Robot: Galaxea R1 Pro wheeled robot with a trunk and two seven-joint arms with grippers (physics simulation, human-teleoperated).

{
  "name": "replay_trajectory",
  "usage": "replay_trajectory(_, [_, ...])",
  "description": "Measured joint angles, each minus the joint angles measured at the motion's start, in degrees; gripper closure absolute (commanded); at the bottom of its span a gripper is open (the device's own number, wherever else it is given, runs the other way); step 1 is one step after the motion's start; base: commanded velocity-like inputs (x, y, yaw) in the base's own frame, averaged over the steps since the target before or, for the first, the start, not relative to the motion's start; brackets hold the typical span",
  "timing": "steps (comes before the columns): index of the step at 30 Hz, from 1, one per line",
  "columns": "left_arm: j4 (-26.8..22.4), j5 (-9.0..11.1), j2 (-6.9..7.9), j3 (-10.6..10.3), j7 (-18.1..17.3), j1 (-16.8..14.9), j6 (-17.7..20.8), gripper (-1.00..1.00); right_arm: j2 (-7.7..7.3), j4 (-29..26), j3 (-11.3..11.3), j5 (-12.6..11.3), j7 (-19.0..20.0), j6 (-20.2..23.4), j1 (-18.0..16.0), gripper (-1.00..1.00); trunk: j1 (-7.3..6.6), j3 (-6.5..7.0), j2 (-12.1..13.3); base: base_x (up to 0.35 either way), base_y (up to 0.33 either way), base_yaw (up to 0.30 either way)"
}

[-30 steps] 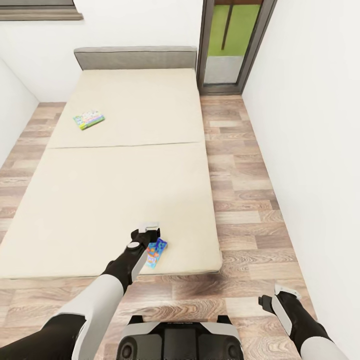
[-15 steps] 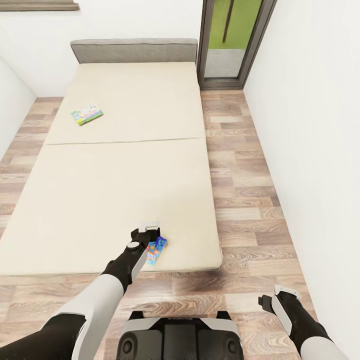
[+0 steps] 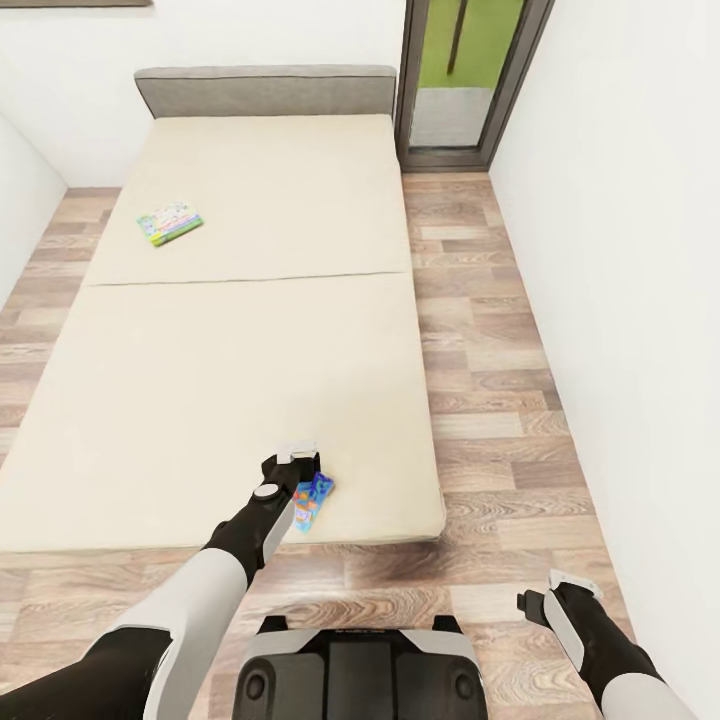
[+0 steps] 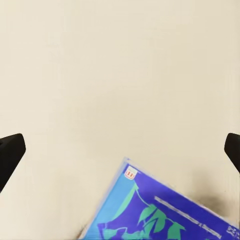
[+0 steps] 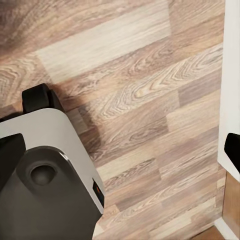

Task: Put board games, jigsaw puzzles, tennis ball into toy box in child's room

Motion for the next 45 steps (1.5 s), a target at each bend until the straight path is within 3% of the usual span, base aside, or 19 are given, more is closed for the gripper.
replay_trajectory(20, [0.0,-0.1,0.00,0.0,0.0,0.0,-0.6,-1.00,-0.01,0.0,0.0,0.0,0.0,0.0,0.0,-1.00,0.02,-0.06,0.0,0.046,-0.001,0.000])
replay_trajectory(32, [0.0,-0.1,0.00,0.0,0.0,0.0,-0.6,-1.00,-0.01,0.0,0.0,0.0,0.0,0.0,0.0,-1.00,0.02,-0.08,0.0,0.000,-0.129,0.000])
replay_trajectory(45, [0.0,-0.1,0.00,0.0,-0.2,0.0,-0.7,-1.00,-0.01,0.0,0.0,0.1,0.0,0.0,0.0,-1.00,0.02,-0.94,0.0,0.000,-0.011,0.000])
